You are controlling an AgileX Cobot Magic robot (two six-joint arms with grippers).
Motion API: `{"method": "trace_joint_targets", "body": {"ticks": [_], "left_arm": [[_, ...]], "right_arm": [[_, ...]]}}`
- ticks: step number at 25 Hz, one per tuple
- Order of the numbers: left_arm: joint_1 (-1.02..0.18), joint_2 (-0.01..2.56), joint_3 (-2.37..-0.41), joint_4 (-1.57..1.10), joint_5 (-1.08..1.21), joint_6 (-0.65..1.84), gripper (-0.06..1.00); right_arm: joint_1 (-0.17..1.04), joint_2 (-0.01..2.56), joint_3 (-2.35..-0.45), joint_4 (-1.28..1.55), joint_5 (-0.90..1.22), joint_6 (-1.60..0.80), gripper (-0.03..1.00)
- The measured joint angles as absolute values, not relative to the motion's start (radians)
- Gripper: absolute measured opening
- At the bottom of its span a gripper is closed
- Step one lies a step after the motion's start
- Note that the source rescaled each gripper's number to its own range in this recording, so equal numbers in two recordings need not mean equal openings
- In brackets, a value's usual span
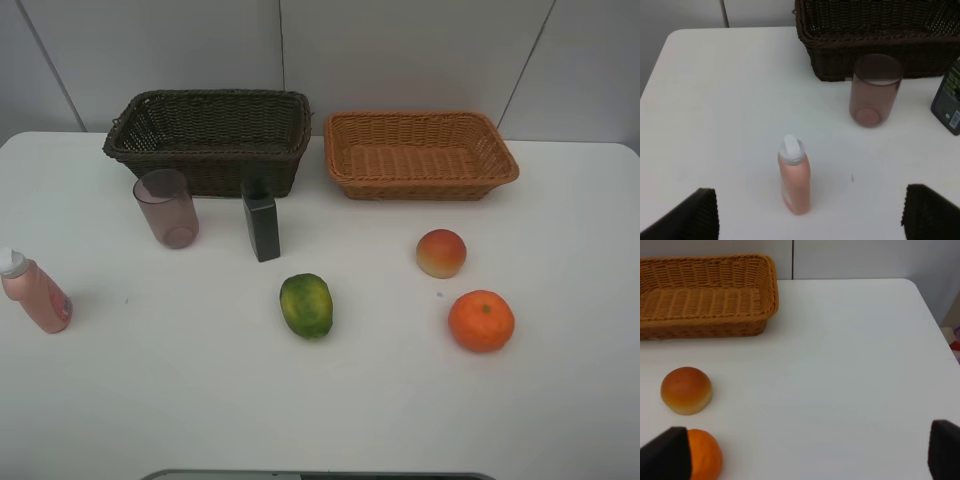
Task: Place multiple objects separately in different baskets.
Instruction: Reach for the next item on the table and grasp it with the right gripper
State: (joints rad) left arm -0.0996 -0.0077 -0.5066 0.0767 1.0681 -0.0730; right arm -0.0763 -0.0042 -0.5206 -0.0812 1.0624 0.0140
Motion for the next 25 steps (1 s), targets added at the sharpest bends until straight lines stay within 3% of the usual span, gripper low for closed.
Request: {"method": "trace_joint_targets", "body": {"ticks": [25], "left_arm": [[-0.1, -0.008, -0.507, 0.077, 1.068, -0.073, 0.94]], "right_arm": [[-0.076, -0.004, -0.521, -0.081, 1.062, 0.014, 1.0]]}}
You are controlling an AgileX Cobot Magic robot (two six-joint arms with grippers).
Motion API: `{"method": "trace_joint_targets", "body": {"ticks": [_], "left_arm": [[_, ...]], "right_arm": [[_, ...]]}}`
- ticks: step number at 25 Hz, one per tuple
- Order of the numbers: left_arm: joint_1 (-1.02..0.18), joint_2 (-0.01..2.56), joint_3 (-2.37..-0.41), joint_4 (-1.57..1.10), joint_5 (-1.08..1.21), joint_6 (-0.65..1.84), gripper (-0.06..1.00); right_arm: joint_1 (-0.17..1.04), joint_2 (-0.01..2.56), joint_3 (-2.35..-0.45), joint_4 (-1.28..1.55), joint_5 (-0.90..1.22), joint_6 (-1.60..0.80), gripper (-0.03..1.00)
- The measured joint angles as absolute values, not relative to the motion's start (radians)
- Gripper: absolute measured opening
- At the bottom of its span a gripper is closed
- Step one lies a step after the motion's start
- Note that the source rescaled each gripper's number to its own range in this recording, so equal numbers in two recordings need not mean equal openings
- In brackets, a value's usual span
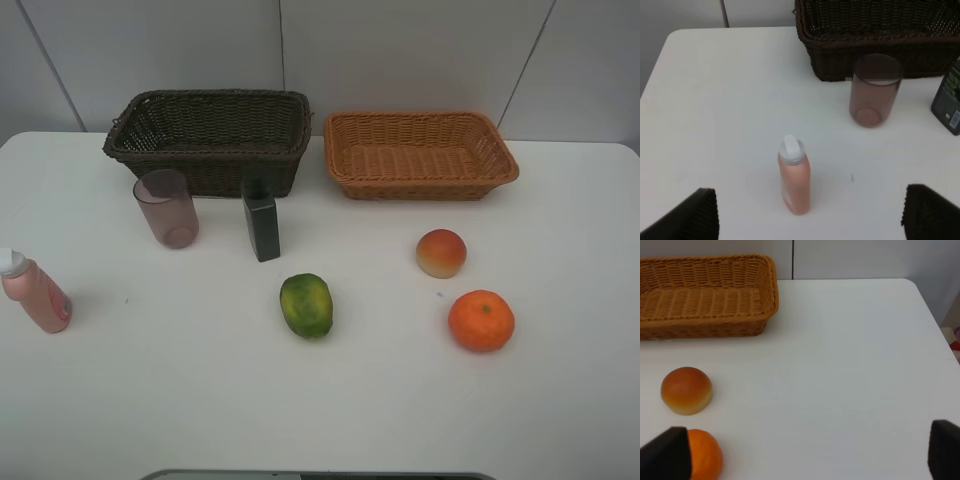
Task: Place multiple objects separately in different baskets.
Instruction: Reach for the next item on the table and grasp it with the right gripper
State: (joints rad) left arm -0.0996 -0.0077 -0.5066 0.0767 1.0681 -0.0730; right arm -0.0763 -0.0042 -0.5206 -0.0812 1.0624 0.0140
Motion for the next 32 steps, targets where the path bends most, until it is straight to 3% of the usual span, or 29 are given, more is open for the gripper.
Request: {"method": "trace_joint_targets", "body": {"ticks": [24, 32], "left_arm": [[-0.1, -0.008, -0.507, 0.077, 1.068, -0.073, 0.94], [-0.1, -0.008, -0.507, 0.077, 1.068, -0.073, 0.94]], "right_arm": [[-0.076, 0.005, -0.521, -0.081, 1.062, 0.014, 1.0], [-0.076, 0.377, -0.599, -0.054, 1.047, 0.014, 1.0]]}}
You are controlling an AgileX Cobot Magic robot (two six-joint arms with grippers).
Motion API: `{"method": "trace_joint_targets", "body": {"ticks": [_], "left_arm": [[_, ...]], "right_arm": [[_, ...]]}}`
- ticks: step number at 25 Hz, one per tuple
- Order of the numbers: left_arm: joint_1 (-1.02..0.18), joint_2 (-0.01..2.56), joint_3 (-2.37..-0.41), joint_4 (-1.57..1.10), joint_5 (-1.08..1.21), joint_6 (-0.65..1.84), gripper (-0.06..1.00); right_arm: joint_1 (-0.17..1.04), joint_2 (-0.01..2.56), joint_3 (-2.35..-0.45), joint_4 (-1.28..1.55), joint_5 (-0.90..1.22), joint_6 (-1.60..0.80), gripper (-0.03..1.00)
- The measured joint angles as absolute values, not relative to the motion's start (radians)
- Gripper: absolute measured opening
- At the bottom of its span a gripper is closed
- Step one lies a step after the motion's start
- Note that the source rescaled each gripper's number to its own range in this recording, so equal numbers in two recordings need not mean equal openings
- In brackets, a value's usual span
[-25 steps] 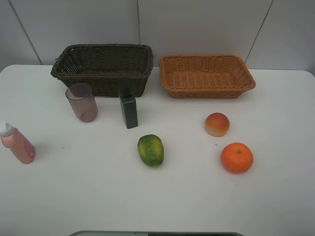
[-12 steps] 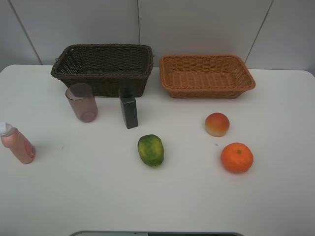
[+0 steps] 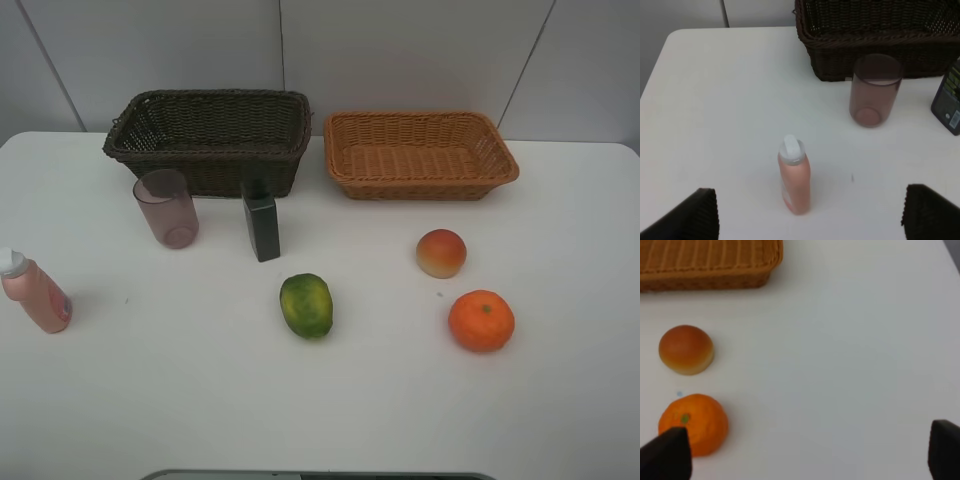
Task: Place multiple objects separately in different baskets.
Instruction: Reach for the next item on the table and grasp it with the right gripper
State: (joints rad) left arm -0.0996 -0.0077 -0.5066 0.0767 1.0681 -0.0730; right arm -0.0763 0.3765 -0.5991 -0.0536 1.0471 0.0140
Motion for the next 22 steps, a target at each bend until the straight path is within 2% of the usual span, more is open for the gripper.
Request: {"method": "trace_joint_targets", "body": {"ticks": [7, 15, 22], "left_arm": [[-0.1, -0.008, -0.507, 0.077, 1.068, -0.073, 0.94], [-0.1, -0.008, -0.507, 0.077, 1.068, -0.073, 0.94], [-0.1, -0.008, -0.507, 0.077, 1.068, -0.073, 0.94]], "right_arm": [[-0.061, 0.808, -0.719, -0.052, 0.926, 0.014, 1.0], [0.156, 1.229, -0.863, -0.01, 0.889, 0.014, 1.0], [0.264, 1.514, -0.976, 0.056, 0.817, 0.021, 1.0]]}}
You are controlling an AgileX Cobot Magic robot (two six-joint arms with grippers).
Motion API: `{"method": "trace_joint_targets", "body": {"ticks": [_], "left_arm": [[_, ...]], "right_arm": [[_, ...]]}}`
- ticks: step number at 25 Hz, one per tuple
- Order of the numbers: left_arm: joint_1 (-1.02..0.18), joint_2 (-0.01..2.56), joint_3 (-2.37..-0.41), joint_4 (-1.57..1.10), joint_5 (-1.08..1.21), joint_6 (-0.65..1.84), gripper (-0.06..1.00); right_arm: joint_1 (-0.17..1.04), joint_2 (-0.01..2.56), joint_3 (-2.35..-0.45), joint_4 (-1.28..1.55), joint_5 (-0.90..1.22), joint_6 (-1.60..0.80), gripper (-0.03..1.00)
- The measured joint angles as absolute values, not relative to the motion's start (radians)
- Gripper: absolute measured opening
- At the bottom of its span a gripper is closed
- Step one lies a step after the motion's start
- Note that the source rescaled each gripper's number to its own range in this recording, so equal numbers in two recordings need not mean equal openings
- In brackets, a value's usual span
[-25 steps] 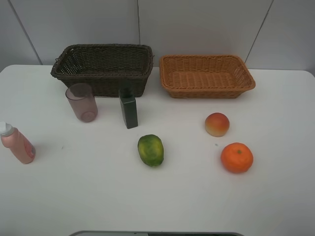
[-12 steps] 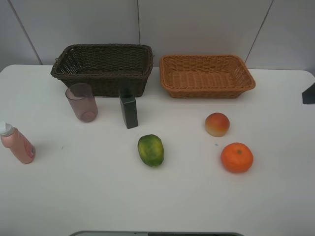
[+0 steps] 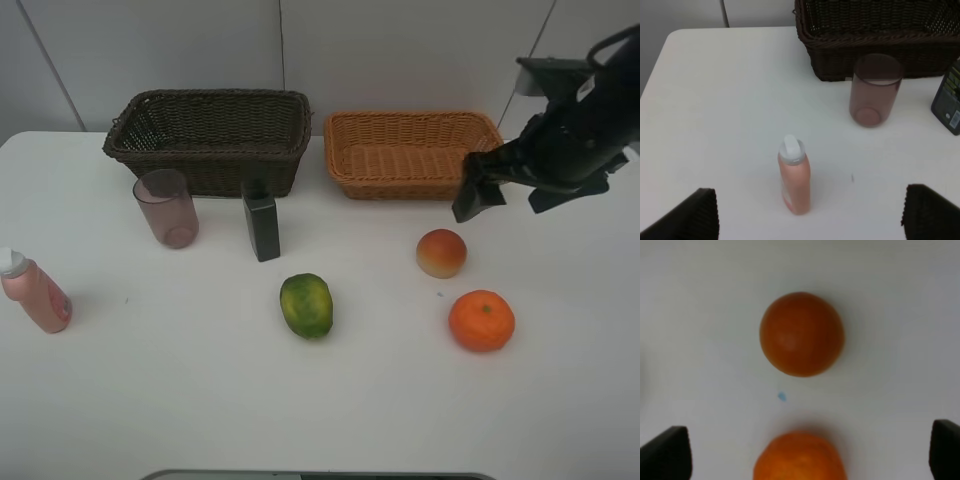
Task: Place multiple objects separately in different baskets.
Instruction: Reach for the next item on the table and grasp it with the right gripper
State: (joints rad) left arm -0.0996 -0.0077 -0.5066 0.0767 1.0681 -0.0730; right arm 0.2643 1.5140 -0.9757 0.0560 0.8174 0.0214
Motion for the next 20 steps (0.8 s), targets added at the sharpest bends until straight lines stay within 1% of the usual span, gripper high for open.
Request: {"method": "trace_joint_targets", "body": {"ticks": [4, 9, 20], "left_arm": [[-0.1, -0.008, -0.507, 0.077, 1.068, -0.073, 0.94], [-0.1, -0.008, -0.507, 0.077, 1.068, -0.073, 0.94], [-0.1, -0.008, -0.507, 0.077, 1.068, -0.073, 0.94]], "right_arm": [[0.284, 1.628, -1.015, 0.056, 0.781, 0.067, 1.0], [0.284, 1.73, -1.02, 0.016, 0.725, 0.116, 1.0], [0.284, 1.841, -1.058, 0.0, 0.642, 0.142, 1.0]]}}
